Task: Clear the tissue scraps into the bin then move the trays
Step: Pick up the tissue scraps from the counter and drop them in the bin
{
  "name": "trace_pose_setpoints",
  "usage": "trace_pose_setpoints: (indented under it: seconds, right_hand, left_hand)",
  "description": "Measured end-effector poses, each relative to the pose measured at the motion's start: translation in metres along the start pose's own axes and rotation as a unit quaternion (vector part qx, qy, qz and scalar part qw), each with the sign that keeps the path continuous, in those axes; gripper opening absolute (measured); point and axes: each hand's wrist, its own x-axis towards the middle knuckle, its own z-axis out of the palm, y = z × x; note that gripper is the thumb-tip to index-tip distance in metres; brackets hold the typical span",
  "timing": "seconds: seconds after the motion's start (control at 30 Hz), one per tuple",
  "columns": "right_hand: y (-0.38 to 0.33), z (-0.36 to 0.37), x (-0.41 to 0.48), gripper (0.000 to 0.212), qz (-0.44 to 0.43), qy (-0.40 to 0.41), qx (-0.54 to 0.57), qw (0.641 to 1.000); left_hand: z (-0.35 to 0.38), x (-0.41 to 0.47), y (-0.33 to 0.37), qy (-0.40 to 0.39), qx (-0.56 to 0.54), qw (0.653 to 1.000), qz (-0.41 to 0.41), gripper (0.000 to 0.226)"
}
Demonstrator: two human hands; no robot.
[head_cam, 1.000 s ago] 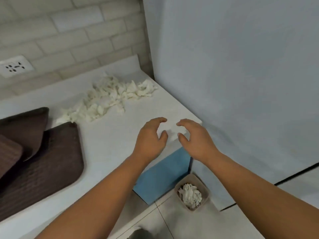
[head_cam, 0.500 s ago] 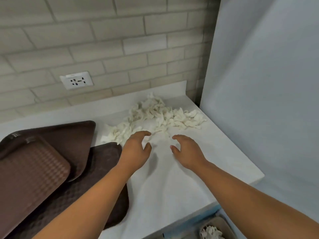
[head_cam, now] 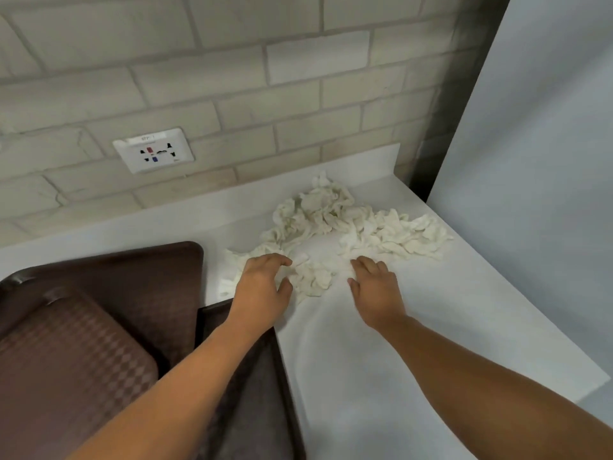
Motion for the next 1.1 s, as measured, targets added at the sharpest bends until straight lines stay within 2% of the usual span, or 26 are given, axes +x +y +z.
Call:
trace_pose_setpoints:
  seconds: [0.13,0.2,0.3,0.4,0.47,0.6,0.73,0.8,0.87,0.97,1.03,1.1]
  right_hand:
    - [0.003,0.007,-0.003,0.029,-0.029,0.021,0.005,0.999]
    - [0.005,0.003,-0.007,0.019,-0.032,0.026,0.009,0.999]
    - [0.007,-0.007,-0.014,0.025,0.013,0.052,0.066,0.996]
    - [0.009,-0.025,-0.019,0.031,0.073,0.084,0.157,0.981]
    - [0.012,-0.037,-0.021,0.029,0.083,0.106,0.185,0.974]
    - [0.022,-0.056,-0.026,0.005,0.113,0.136,0.248,0.953]
    - [0.027,-0.073,-0.035,0.015,0.167,0.103,0.331,0.923]
    - [0.029,-0.080,-0.041,0.019,0.170,0.102,0.332,0.922]
    - [0.033,-0.087,-0.049,0.023,0.171,0.109,0.309,0.929]
    - [0.042,-0.096,-0.065,0.027,0.183,0.112,0.334,0.918]
    - [0.050,-0.101,-0.078,0.042,0.189,0.119,0.352,0.909]
    - [0.057,-0.109,-0.093,0.055,0.203,0.120,0.375,0.896]
  left_hand:
    - [0.012,0.014,-0.002,-0.010,0.004,0.999,0.041,0.032]
    - [0.019,0.020,0.001,-0.043,0.033,0.997,0.056,0.033]
    - [0.031,0.028,0.008,-0.102,0.092,0.988,0.072,0.044]
    - [0.041,0.032,0.019,-0.127,0.138,0.978,0.096,0.056]
    - [0.047,0.034,0.025,-0.137,0.165,0.970,0.111,0.058]
    - [0.058,0.038,0.036,-0.165,0.239,0.949,0.121,0.052]
    - [0.067,0.036,0.037,-0.161,0.272,0.938,0.144,0.043]
    - [0.070,0.034,0.039,-0.158,0.286,0.930,0.168,0.032]
    - [0.071,0.032,0.047,-0.154,0.256,0.939,0.170,0.026]
    - [0.066,0.024,0.075,-0.184,0.054,0.974,0.118,0.027]
    - [0.059,0.017,0.100,-0.231,-0.071,0.968,0.060,0.038]
    - [0.056,0.006,0.124,-0.262,-0.120,0.957,0.028,0.053]
